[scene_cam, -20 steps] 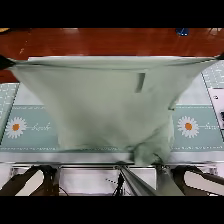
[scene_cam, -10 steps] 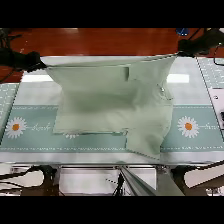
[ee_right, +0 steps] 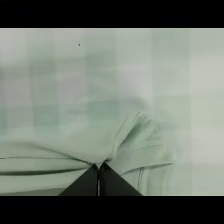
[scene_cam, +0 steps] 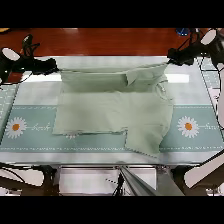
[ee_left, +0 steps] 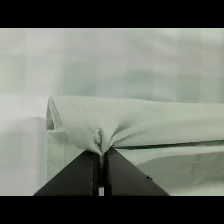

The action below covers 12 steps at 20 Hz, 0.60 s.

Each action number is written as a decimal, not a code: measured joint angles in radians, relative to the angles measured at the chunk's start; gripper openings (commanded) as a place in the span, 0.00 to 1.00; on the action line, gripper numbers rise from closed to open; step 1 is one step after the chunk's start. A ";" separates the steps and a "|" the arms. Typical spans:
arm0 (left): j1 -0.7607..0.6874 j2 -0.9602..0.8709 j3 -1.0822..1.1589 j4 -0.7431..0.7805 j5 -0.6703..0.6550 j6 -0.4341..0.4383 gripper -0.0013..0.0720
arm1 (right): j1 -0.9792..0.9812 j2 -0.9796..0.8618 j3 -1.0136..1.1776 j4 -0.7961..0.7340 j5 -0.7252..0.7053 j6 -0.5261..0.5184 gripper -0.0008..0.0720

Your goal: Fold the shirts.

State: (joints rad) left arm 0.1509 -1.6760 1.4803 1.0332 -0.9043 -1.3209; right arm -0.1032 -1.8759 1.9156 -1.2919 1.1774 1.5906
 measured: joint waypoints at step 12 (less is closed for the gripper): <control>0.010 -0.056 0.045 0.150 -0.314 -0.051 0.06 | 0.002 -0.003 -0.046 -0.122 0.367 0.024 0.04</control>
State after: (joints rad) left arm 0.1608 -1.7317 1.5257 1.1831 -1.2179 -1.3716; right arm -0.1017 -1.8793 1.8694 -1.4143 1.5444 1.6146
